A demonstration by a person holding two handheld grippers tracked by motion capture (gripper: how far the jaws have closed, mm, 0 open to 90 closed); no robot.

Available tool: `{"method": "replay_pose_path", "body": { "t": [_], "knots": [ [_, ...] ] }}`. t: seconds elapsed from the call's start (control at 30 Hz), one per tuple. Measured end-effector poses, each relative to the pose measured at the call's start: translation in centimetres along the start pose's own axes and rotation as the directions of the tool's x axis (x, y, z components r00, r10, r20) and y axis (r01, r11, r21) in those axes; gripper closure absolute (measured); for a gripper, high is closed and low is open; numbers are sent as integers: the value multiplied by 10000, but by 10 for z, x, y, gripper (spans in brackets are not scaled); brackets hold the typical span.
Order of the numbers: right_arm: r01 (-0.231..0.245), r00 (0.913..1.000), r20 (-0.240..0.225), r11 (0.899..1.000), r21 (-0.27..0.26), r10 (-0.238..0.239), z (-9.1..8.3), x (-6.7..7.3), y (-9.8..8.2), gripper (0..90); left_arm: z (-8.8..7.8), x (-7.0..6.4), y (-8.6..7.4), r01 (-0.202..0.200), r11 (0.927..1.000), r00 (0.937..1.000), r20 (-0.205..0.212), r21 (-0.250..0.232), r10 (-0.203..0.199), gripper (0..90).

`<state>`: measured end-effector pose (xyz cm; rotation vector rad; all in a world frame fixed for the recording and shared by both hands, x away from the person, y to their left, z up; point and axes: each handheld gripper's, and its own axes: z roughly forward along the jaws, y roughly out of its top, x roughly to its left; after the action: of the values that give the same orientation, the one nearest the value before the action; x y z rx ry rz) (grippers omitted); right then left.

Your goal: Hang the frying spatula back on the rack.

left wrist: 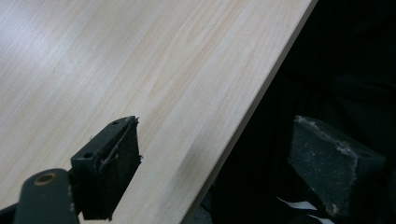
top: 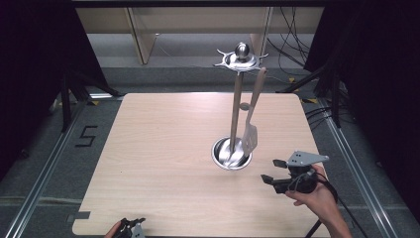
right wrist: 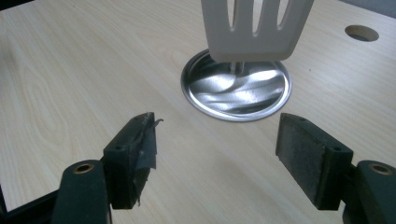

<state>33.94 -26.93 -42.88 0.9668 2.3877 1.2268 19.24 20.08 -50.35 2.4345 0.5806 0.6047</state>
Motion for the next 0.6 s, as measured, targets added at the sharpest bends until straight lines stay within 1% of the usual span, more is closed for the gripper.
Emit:
{"method": "replay_pose_path", "body": {
  "t": [0.03, 0.07, 0.1, 0.13, 0.17, 0.2, 0.23, 0.27, 0.3, 0.33, 0.37, 0.4, 0.47, 0.5, 0.53, 0.57, 0.6],
  "knots": [
    [109, 9999, -2, 9999, 37, -109, 1, -1, -1, 301, 0, 0, 0, 22, 10000, 10000, -40, -17, -22, 155],
    [105, 9999, 23, 9999, -25, -105, 2, 0, -3, 301, 0, 0, 0, -24, 10000, 10000, -46, -9, 24, 155],
    [-28, 10000, -66, 9999, 121, 28, 1, 1, -4, 301, 1, -1, 0, -18, 10000, 10000, -91, -12, 18, 155],
    [-6, 10000, -48, 9999, 132, 7, 2, 2, -5, 301, 1, -1, 0, -18, 10000, 10000, -91, -12, 18, 155],
    [16, 10000, -22, 9999, 118, -16, 3, 2, -6, 301, 0, 0, 0, -17, 10000, 9998, -208, 15, 17, 155],
    [-62, 10000, -43, 9998, 190, 63, 3, 3, -7, 301, -1, 0, 0, -29, 10000, 9998, -175, -4, 29, 155],
    [-25, 10000, -43, 9998, 181, 26, 3, 3, -7, 301, -1, 0, 0, -8, 10000, 9998, -192, -12, 8, 155],
    [132, 9999, -21, 9998, 124, -132, 3, 2, -8, 301, -1, 0, 0, -13, 10000, 9998, -189, -15, 13, 155],
    [-81, 9999, -109, 9997, 220, 83, 4, 4, -9, 301, -1, 0, 0, 3, 10000, 9998, -180, -21, -4, 155],
    [-4, 10000, -58, 9998, 212, 5, 4, 4, -10, 301, 0, 0, 0, -13, 10000, 9999, -158, -13, 13, 155],
    [176, 9998, -105, 9997, 195, -174, 5, 3, -11, 300, 1, -1, 0, -23, 10000, 9997, -248, -18, 22, 155],
    [-31, 10000, -92, 9996, 278, 34, 5, 6, -12, 299, 1, -1, 0, -21, 10000, 9997, -252, -18, 21, 155],
    [146, 9998, -123, 9993, 332, -142, 7, 5, -14, 298, 1, -1, 0, -18, 10000, 9997, -242, -16, 18, 155],
    [272, 9996, -30, 9991, 325, -272, 7, 4, -15, 298, 1, -1, 0, -28, 10000, 9997, -246, -15, 28, 155],
    [57, 10000, -65, 9993, 369, -54, 7, 6, -17, 297, 1, 0, 0, -30, 10000, 9998, -218, -20, 29, 155],
    [61, 9999, -104, 9992, 404, -57, 8, 6, -18, 296, 1, -1, 0, -20, 10000, 9997, -241, -23, 19, 155],
    [19, 9998, -197, 9989, 468, -10, 8, 6, -19, 295, 1, 0, 0, -25, 10000, 10000, -78, -16, 25, 155]
  ]
}}
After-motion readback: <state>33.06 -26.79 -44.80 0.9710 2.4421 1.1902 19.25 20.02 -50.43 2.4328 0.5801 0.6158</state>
